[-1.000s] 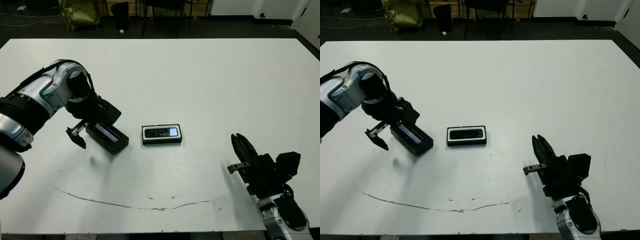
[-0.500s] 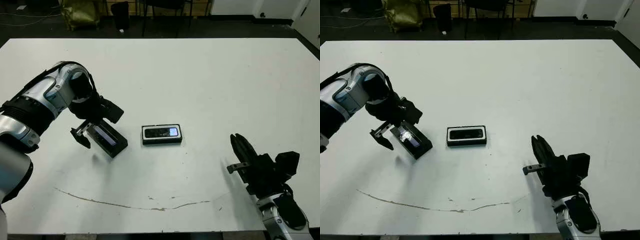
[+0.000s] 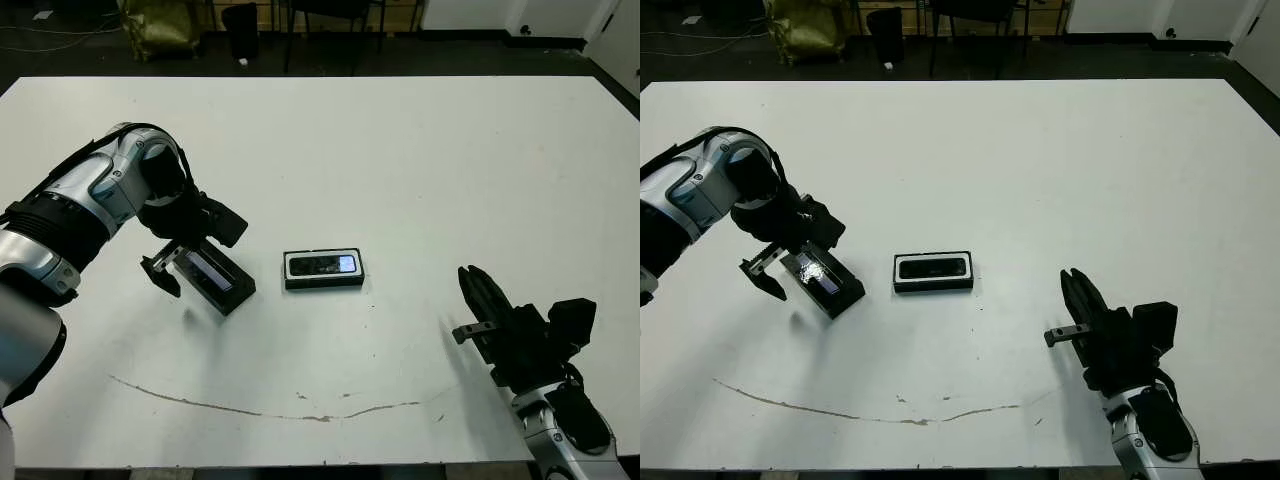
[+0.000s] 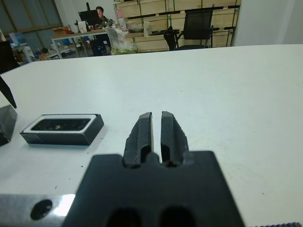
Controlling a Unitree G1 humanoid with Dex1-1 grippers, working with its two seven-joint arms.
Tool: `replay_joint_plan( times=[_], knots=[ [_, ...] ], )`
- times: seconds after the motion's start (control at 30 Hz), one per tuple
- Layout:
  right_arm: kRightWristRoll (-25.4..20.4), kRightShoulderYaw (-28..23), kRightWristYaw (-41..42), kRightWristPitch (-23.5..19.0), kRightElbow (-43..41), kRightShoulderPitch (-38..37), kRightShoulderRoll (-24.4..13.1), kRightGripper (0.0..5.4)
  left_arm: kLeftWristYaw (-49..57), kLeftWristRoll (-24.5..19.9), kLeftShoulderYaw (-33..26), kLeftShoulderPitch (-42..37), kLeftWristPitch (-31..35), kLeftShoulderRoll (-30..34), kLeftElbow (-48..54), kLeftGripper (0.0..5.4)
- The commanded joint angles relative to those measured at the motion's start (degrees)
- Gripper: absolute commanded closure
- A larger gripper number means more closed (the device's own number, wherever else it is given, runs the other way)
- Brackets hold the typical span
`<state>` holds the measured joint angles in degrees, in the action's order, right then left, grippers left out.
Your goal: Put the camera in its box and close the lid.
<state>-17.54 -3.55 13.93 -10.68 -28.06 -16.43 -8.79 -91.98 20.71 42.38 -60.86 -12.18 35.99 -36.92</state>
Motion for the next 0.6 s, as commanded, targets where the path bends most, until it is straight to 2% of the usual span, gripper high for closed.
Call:
replay_joint_plan(
  times=[0.03, 0.2, 0.47, 0.6],
  knots=[
    [0.5, 0.1, -0.1, -0.5, 0.4, -0.9, -0.4, 5.40, 0.5, 1.1, -1.1, 2.1, 1.1, -0.3, 0.6, 0.03],
    [-0.1, 0.0, -0.1, -0.9, 0.4, -1.1, -0.1, 5.40, 3.3, 3.6, -1.6, 3.8, 1.8, -0.3, 2.8, 0.03],
    [0.2, 0.1, 1.2, 1.5, 1.4, -1.4, 0.0, 5.40, 6.3, 6.3, -1.9, 6.8, -0.1, 0.1, 6.3, 0.03],
    [1.0, 0.5, -1.3, -2.2, -1.8, -2.2, -0.1, 5.40, 6.3, 7.5, -1.1, 7.1, -0.3, -0.4, 5.7, 0.03]
  ],
)
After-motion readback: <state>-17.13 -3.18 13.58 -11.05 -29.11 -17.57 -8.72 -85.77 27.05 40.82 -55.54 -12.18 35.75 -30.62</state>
